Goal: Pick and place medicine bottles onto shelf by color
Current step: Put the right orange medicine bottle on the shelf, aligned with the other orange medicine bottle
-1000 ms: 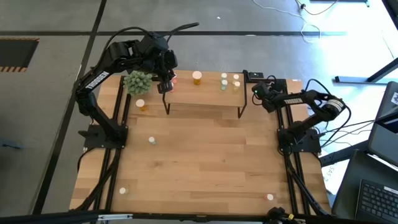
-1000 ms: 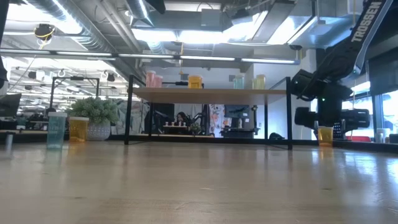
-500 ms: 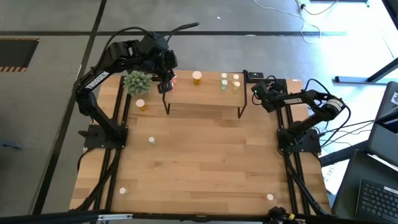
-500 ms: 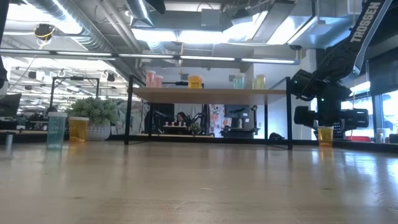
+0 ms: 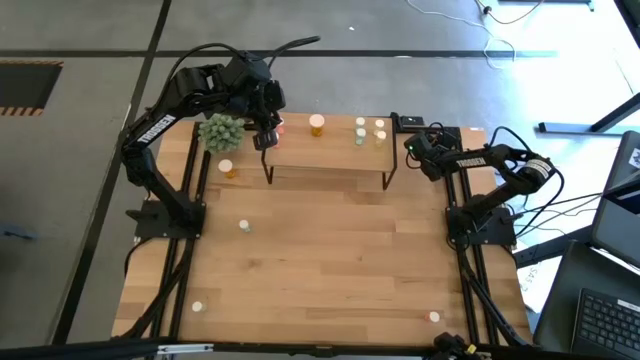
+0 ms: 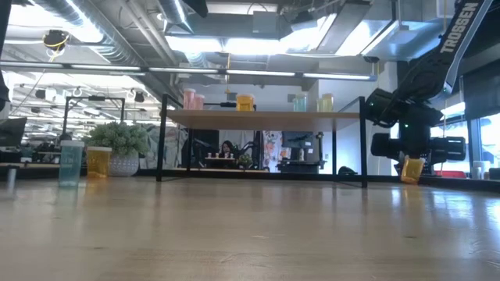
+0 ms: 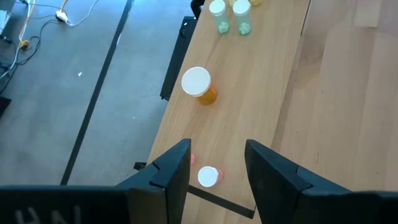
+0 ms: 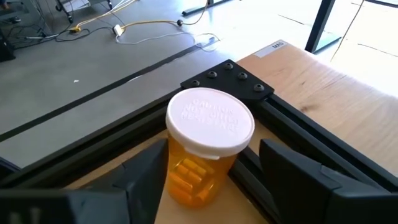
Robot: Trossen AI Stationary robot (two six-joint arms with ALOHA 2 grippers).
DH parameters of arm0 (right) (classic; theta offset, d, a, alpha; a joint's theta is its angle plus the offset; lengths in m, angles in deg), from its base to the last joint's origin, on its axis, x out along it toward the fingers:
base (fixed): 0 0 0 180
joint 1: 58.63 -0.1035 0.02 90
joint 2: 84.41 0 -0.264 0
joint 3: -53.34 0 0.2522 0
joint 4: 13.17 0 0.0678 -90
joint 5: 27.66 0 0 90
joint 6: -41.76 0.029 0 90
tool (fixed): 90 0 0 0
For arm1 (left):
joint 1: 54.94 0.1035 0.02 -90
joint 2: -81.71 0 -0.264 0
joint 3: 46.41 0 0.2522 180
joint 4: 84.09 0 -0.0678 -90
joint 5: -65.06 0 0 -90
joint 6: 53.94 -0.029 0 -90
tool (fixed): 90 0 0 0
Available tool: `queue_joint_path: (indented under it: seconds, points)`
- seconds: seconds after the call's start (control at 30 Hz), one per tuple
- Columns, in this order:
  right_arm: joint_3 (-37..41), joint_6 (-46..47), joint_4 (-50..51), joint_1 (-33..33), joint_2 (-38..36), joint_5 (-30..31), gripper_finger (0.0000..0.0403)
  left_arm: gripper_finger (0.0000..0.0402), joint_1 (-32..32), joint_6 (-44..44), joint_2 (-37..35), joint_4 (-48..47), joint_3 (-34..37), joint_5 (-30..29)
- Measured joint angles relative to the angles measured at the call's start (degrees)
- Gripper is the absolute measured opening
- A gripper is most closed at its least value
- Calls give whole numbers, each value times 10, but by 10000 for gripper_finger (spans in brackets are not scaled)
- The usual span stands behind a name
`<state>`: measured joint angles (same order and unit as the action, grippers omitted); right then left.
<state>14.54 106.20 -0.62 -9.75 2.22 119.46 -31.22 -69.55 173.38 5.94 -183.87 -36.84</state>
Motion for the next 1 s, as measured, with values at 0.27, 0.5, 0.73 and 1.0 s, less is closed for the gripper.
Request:
queue_joint_path:
  seconds: [0.27,0.5,0.73,1.0]
  points:
    - [0,4,7,0,0,-2,232,147,0,0,0,0,0,0]
    - [0,12,9,0,0,-7,226,147,0,0,0,0,0,0]
    - [0,12,9,0,0,-8,225,147,0,0,0,0,0,0]
    - [0,12,9,0,0,-8,225,147,0,0,0,0,0,0]
